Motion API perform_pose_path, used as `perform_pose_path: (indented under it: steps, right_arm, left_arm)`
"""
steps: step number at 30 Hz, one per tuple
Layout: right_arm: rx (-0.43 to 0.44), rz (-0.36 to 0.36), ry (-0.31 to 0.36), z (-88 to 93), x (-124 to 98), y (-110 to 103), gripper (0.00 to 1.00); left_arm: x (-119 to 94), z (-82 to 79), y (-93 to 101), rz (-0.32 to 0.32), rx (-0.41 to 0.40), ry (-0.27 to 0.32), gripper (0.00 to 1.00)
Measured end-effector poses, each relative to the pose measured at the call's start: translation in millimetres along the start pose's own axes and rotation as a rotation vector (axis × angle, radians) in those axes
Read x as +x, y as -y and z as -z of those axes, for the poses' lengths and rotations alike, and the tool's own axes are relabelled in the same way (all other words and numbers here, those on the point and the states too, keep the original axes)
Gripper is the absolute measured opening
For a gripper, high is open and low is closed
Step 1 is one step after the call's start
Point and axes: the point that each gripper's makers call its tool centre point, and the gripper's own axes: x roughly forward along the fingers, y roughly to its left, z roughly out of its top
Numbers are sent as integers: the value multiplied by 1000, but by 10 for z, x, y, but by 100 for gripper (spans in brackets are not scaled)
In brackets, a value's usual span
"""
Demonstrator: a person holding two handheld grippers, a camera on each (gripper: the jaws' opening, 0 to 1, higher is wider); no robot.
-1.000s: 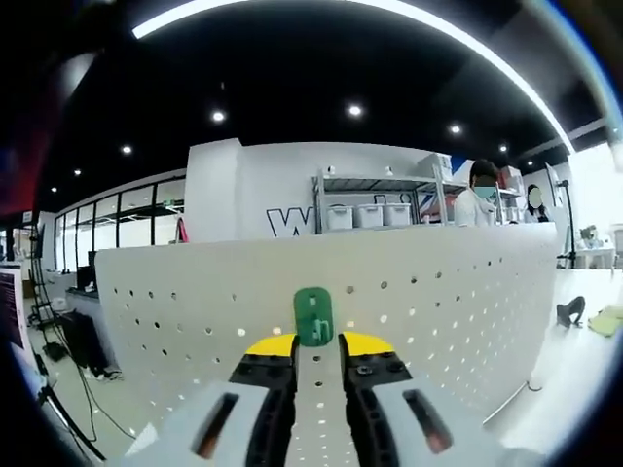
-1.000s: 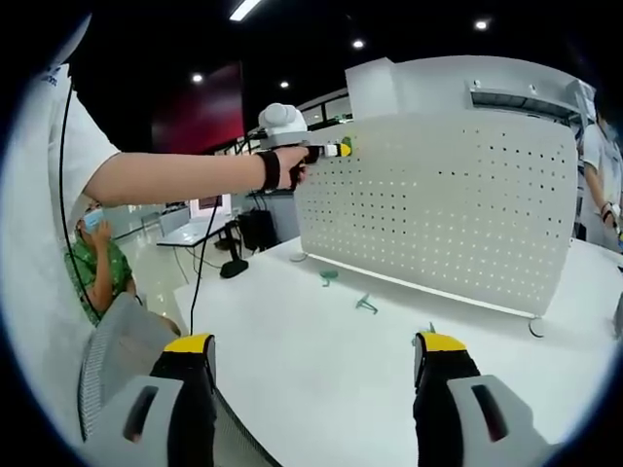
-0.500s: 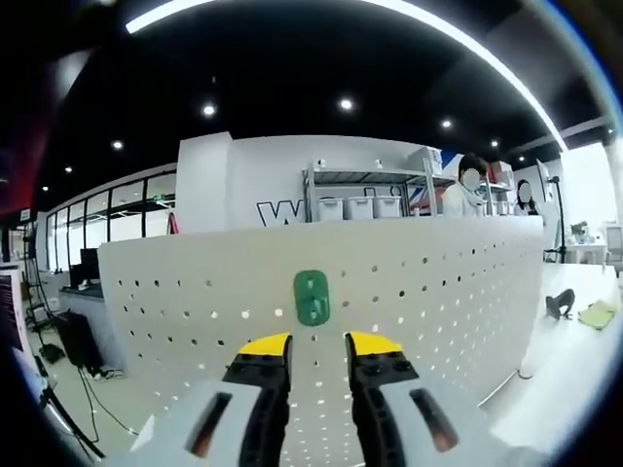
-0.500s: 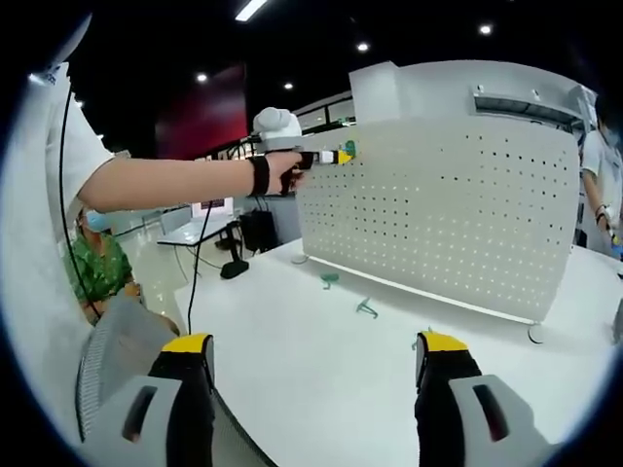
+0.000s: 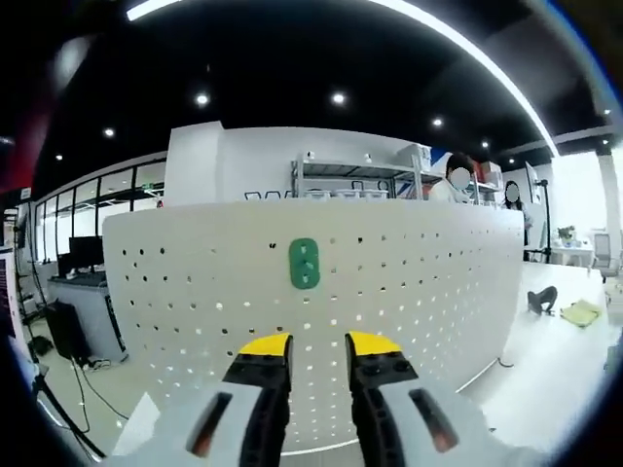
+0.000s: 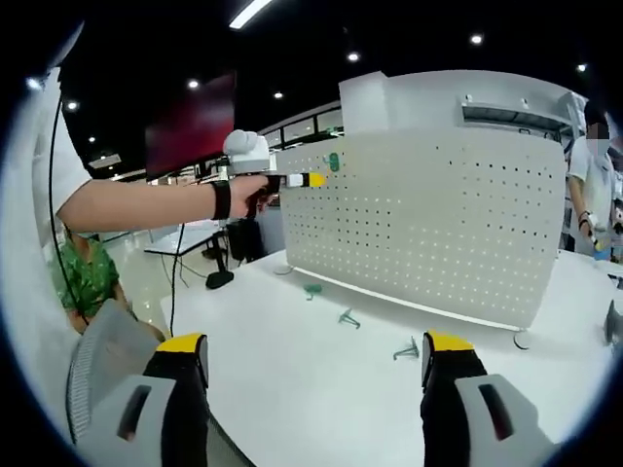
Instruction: Insert the hook assembly into the mounting plate slot until the hook locks in place.
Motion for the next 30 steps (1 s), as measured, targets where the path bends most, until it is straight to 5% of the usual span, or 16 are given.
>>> perform_pose_path:
  steps: [13, 30]
  right_arm:
    - [9, 76, 29, -44, -73, 169, 98]
    - [33, 68, 21, 31, -92, 143, 94]
  left_arm:
    - [-194, 479, 107, 66, -15, -110, 24]
    - [-454, 1172, 166, 96, -62, -267, 25]
